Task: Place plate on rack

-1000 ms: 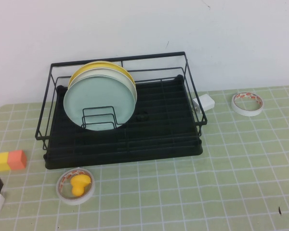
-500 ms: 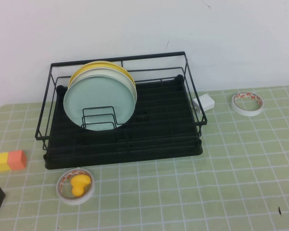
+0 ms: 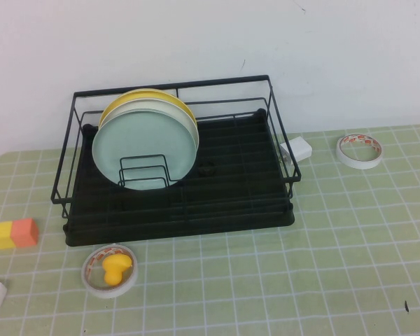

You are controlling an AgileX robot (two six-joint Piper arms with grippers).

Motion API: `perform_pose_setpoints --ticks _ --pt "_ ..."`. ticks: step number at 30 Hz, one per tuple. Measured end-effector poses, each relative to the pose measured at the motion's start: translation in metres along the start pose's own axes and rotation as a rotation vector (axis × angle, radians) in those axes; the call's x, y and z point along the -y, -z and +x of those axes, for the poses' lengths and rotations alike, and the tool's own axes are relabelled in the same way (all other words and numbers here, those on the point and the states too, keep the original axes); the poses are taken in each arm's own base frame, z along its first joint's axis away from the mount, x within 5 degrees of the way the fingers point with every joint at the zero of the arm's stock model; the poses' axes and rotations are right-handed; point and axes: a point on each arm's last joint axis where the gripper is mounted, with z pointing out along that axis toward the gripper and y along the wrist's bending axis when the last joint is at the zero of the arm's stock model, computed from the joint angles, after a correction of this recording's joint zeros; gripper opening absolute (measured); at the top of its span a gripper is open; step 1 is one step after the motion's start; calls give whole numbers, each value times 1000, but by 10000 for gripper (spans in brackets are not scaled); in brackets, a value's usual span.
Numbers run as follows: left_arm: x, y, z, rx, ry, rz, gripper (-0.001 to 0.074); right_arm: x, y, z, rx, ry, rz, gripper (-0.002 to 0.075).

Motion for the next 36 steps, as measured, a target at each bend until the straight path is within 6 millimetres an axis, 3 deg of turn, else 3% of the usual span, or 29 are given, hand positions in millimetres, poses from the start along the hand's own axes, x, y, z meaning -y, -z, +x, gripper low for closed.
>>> perform_pose_setpoints --ticks 17,21,26,36 --pt "-4 0 14 -100 19 -45 -1 0 0 0 0 -2 0 -1" --pt "-9 2 32 -199 86 -94 -1 -2 0 -1 6 12 -18 -1" --pt "-14 6 68 -328 122 -137 -1 -2 0 -1 8 16 -23 -1" --pt "-14 12 83 -490 92 -141 -1 -2 0 -1 8 16 -23 -1"
